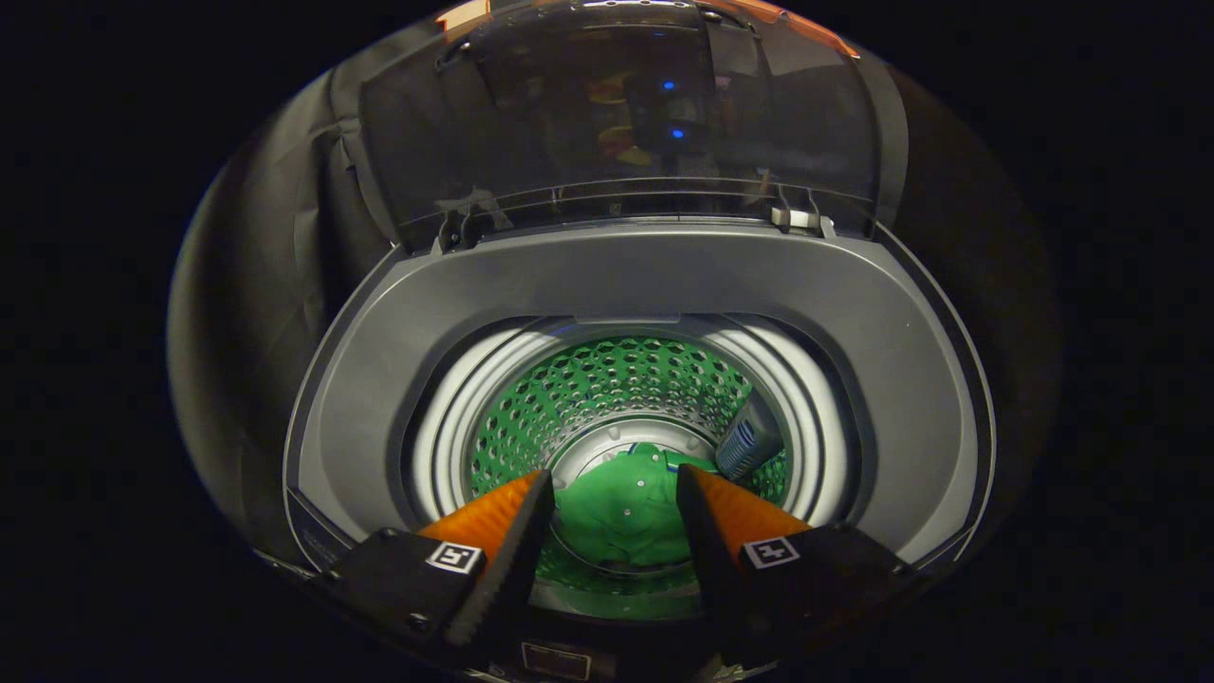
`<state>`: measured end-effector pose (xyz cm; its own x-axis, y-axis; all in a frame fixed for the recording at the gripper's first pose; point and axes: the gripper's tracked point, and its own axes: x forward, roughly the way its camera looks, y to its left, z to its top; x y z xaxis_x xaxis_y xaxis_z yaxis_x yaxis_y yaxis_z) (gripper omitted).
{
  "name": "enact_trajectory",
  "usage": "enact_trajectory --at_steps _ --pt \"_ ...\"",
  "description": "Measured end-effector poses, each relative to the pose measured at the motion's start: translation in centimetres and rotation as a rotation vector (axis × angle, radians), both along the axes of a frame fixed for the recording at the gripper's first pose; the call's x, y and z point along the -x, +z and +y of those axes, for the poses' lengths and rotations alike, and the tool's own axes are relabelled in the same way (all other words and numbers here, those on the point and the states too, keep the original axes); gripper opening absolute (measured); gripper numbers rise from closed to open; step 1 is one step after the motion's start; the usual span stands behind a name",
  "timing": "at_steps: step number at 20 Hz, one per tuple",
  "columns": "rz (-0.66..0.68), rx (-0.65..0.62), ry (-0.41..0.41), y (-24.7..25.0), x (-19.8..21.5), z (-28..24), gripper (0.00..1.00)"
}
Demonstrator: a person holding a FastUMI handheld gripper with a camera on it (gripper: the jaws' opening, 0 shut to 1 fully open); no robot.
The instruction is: Put the clothes into the washing machine and then close the washing machine lid.
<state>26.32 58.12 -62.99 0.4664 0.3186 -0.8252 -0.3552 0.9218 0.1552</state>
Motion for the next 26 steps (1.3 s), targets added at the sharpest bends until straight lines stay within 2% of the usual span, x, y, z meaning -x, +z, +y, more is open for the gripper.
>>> enact_trajectory --at_steps 2,7,12,17,20,22,24,26 --pt "0.011 -0.002 0.005 -0.1 -0.2 -0.5 1.0" --pt "-0.074 -0.078 -0.044 4.3 -1.4 0.0 0.99" --pt "-0.273 -0.128 -0.019 13.2 -2.5 0.0 0.99" --pt "-0.496 -0.242 -0.046 21.7 -4.1 0.3 0.98" --pt "-0.529 -0.33 -0.085 26.3 -4.6 -0.4 0.98" --pt "-0.67 -0.304 -0.083 31.8 -6.4 -1.6 0.98" --pt "-0.818 -0.244 -0.028 36.3 -8.8 -2.0 0.98" --pt "-0.889 -0.201 0.004 39.1 -10.3 -1.8 0.98"
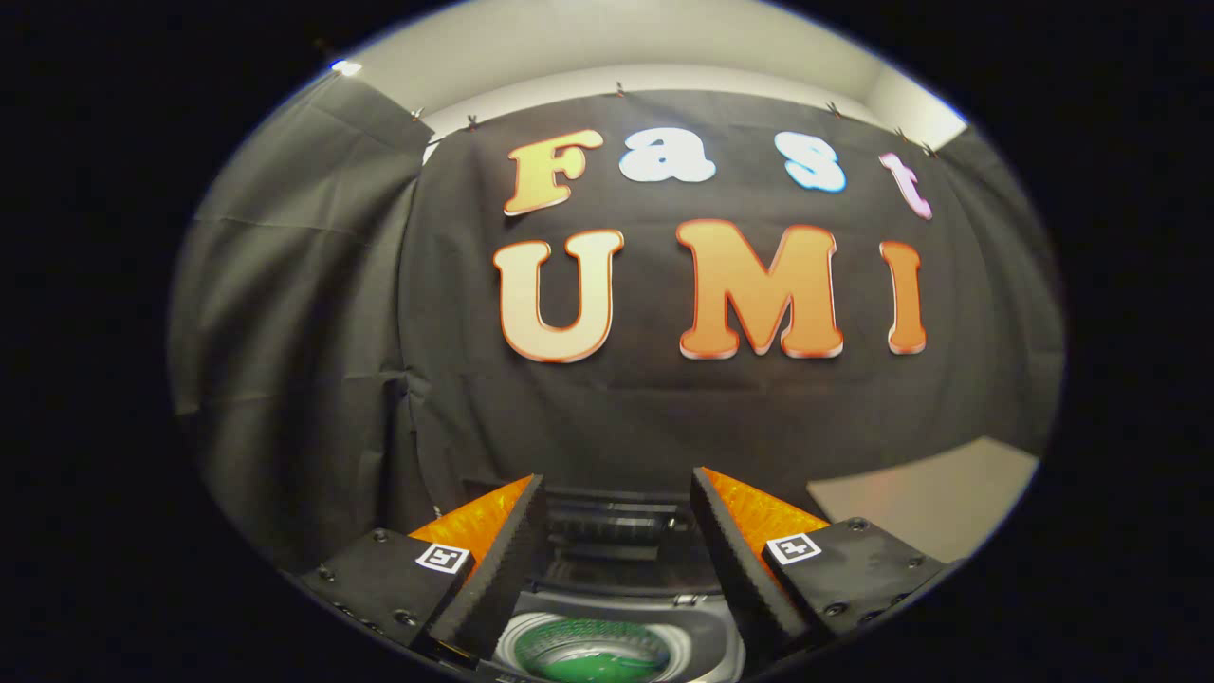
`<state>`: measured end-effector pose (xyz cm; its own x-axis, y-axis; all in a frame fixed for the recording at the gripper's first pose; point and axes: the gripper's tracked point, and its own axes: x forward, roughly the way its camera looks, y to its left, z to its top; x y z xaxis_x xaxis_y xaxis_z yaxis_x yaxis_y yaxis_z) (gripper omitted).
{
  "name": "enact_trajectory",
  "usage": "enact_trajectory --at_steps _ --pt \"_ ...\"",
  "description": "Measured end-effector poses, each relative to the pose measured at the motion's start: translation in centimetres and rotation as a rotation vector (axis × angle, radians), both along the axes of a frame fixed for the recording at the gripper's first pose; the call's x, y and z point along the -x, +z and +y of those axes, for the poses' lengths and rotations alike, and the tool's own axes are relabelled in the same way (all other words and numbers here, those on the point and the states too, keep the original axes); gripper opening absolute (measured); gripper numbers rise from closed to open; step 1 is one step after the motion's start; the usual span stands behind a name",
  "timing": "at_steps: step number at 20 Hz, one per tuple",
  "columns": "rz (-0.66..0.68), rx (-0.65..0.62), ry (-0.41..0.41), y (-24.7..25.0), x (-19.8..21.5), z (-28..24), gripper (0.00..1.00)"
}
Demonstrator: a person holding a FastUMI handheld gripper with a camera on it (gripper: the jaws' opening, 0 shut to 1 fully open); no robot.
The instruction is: Put the clothes into the washing machine and then close the washing machine lid.
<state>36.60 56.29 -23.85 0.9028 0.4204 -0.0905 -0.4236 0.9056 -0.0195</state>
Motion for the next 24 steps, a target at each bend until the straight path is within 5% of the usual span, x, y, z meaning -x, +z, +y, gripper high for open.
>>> enact_trajectory --at_steps 5,13,17,24 --pt "-0.022 -0.008 0.024 4.5 -6.8 2.5 0.98" --pt "0.146 0.082 -0.031 -2.5 -16.1 3.3 0.98" --pt "0.263 0.099 -0.043 -6.9 -18.9 3.6 0.98" --pt "0.358 0.11 -0.178 -13.3 -21.7 0.5 0.99"
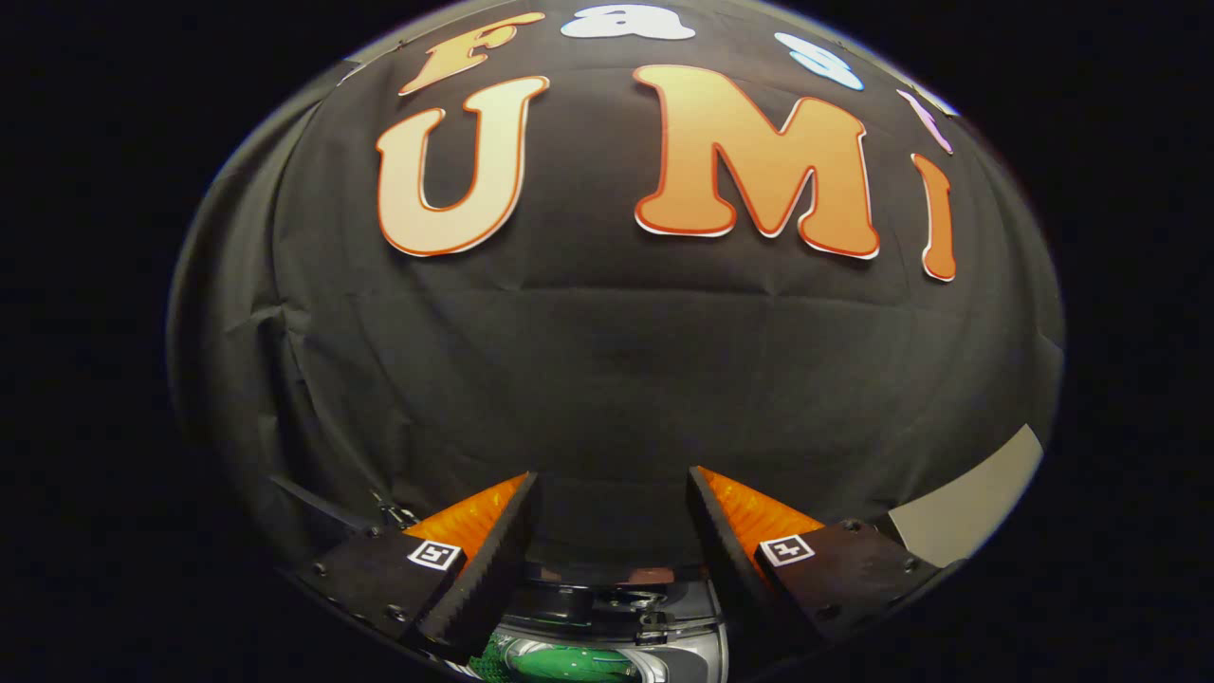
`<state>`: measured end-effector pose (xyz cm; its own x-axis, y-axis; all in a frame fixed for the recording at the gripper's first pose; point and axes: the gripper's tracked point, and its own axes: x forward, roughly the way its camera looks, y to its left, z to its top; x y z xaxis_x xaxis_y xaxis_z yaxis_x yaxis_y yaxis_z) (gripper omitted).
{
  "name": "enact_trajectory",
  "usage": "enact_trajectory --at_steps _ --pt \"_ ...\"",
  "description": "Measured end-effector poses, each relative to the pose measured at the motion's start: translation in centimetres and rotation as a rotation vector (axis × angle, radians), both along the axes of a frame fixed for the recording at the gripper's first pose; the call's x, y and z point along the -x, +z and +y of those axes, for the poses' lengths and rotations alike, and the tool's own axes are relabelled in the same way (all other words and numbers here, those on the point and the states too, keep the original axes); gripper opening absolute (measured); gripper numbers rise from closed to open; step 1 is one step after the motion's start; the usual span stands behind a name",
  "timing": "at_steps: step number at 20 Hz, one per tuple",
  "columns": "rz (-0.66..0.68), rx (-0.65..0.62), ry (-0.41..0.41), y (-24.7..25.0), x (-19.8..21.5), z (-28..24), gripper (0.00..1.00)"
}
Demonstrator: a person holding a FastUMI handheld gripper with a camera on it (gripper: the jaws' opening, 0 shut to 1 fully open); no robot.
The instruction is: Put the clothes into the washing machine and then close the washing machine lid.
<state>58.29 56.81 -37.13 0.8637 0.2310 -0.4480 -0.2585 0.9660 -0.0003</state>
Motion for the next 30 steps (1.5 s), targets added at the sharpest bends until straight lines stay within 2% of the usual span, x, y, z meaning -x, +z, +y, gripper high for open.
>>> enact_trajectory --at_steps 2,8,16,30 --pt "0.008 -0.056 -0.004 -0.5 -0.3 0.3 0.99" --pt "-0.056 -0.08 -0.007 0.0 0.6 0.0 0.99" --pt "-0.156 -0.114 0.004 1.0 3.8 -0.9 0.99" --pt "-0.194 -0.124 0.011 0.7 10.0 -2.2 0.99"
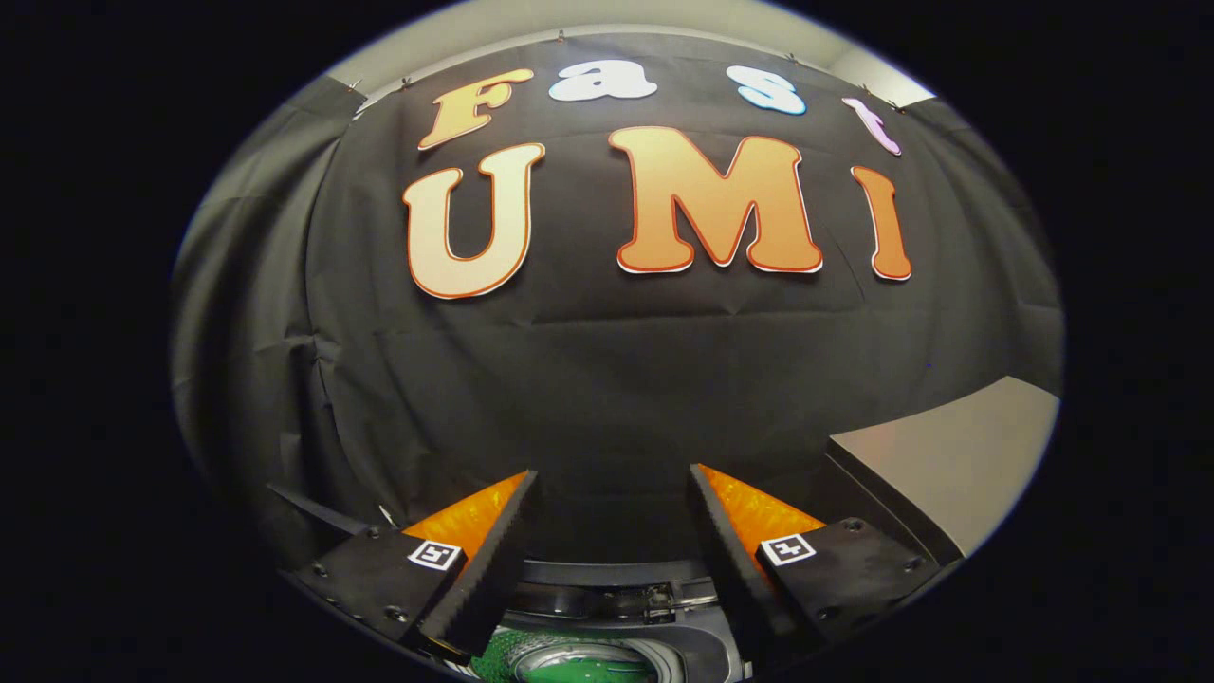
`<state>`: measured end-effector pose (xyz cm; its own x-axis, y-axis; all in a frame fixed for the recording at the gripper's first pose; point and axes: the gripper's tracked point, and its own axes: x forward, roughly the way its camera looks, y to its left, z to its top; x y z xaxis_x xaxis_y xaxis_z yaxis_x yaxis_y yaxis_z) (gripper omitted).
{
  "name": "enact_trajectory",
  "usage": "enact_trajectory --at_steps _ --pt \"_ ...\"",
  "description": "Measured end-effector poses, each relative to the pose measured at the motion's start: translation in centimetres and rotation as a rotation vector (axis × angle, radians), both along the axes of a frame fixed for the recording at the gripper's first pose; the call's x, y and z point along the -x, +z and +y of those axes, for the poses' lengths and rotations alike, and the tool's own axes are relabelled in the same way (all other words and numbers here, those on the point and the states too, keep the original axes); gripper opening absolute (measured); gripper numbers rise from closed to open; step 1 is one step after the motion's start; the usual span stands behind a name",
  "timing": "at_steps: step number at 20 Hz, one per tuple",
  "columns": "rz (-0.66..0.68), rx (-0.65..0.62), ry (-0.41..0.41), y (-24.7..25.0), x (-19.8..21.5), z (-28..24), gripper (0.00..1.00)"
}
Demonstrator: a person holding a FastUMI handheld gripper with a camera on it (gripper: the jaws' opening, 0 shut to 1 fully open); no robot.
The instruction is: Put the clothes into the washing machine and then close the washing machine lid.
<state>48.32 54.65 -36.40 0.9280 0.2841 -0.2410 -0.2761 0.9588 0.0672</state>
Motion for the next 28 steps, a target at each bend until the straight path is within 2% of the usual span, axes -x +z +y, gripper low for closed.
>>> enact_trajectory --at_steps 22,25,27,28 --pt "-0.061 -0.008 0.031 -2.5 7.7 -1.7 0.98" --pt "-0.043 -0.002 0.039 -3.5 8.6 -1.8 0.98" --pt "0.089 0.053 0.012 -8.0 8.9 -3.2 0.98" --pt "0.117 0.012 0.018 -8.9 9.7 -3.0 0.99"
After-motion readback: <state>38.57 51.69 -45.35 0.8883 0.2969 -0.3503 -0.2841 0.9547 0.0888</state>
